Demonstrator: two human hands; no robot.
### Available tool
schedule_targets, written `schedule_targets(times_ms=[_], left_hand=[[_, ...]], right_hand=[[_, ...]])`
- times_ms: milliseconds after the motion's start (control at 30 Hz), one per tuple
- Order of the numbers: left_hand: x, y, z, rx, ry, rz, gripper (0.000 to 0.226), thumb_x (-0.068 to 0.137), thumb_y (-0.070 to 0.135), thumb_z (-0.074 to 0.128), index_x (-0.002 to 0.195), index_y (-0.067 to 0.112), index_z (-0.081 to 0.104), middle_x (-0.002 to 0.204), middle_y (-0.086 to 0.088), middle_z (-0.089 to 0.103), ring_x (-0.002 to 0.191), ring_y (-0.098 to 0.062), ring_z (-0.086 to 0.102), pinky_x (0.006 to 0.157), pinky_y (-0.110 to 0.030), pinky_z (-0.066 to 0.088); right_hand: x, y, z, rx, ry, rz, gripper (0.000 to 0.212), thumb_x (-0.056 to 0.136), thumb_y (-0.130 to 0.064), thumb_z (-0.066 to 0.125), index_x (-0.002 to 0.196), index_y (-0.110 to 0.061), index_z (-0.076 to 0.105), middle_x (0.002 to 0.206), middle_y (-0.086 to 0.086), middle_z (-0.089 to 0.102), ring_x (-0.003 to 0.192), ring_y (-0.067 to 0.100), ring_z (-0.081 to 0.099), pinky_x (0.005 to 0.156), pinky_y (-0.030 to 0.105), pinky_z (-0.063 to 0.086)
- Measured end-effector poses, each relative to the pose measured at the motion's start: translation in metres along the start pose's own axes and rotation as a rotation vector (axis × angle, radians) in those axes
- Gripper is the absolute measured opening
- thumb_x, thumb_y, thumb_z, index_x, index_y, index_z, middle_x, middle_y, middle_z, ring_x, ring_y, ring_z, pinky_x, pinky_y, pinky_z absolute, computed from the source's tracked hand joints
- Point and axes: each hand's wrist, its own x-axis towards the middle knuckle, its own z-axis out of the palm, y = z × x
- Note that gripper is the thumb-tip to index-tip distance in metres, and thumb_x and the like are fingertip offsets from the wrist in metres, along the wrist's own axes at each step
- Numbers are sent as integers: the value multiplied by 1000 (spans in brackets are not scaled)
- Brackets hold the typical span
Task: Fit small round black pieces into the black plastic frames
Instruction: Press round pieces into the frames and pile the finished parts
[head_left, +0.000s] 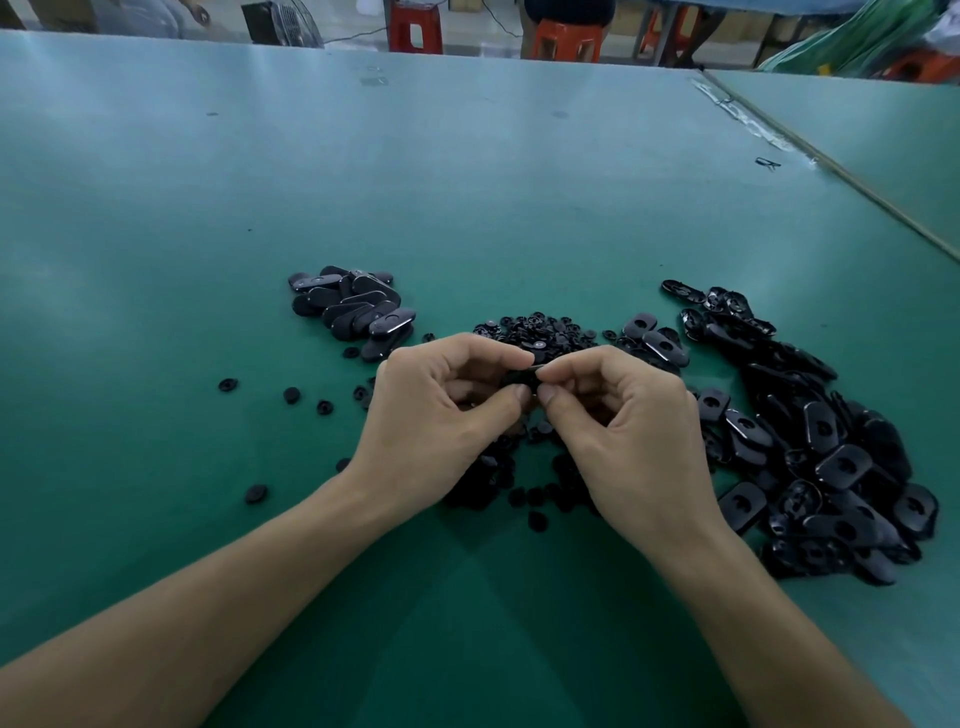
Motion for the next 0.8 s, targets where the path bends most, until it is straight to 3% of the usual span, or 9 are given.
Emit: schedule_targets(times_ms=[267,500,600,800], left_hand=[[0,1,-1,15,-18,13,20,77,9,73,92,21,75,84,-2,78,74,-22,76,64,-43,64],[0,-1,0,72,-40,47,20,78,8,71,91,23,74,85,4,77,79,-15,74,74,-27,59],[1,-1,1,117,-15,80,20,80,7,71,91,24,72,84,7,75,76,-14,73,72,-25,59],[3,-2,0,129,17,89,19,83,10,72,91,26,69,85,9,75,75,-10,72,71,-24,58]], right_hand=[[-1,0,1,61,-25,30,22,88,-7,74,85,-29,71,80,-15,73,74,4,70,67,14,52],[0,1,2,17,26,35,23,85,-8,77,80,-29,71,77,-17,72,72,3,69,68,14,52],[-2,0,5,30,15,26,26,86,-7,75,83,-32,73,79,-19,73,73,0,70,69,12,51],[-1,0,2,80,-50,44,23,88,-8,72,97,-28,79,89,-19,76,87,-1,72,81,19,56]])
